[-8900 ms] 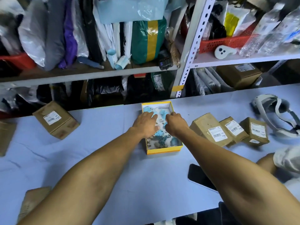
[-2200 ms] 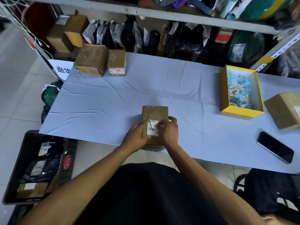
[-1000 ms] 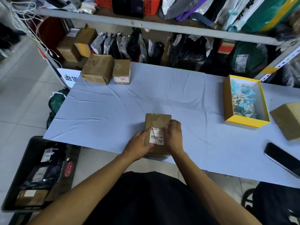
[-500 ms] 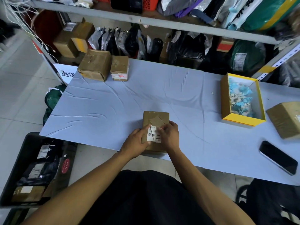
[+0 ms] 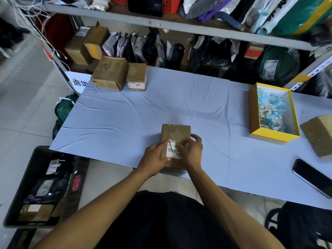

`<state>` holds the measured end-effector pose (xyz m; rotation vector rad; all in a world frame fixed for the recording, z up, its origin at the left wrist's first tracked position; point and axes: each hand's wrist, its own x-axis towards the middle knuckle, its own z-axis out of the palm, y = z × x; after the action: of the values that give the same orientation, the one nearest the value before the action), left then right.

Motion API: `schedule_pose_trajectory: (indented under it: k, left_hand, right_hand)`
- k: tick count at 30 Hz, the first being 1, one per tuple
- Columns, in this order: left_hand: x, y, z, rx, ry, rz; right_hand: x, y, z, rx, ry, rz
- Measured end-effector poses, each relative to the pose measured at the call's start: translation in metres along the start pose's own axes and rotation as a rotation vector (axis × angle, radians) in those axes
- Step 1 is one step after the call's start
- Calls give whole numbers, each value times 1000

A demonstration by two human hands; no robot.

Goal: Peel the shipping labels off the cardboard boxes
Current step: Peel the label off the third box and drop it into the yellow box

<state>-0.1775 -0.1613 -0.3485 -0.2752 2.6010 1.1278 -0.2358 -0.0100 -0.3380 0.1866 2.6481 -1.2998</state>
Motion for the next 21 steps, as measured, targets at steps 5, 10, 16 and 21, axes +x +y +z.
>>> schedule_pose_trajectory:
  k: [5, 10, 16, 21]
  left_hand:
    - [2, 1, -3, -4, -22, -15]
    - [13, 4, -18, -33, -126, -29]
    - [15, 3, -21, -100, -125, -37]
    - [17, 3, -21, -95, -127, -27]
  right_hand:
    - [0, 2, 0, -102, -2, -104]
    - [9, 3, -1, -58, -49, -64]
    - [11, 0, -3, -82, -91, -47]
    - [11, -3, -5, -68, -95, -23]
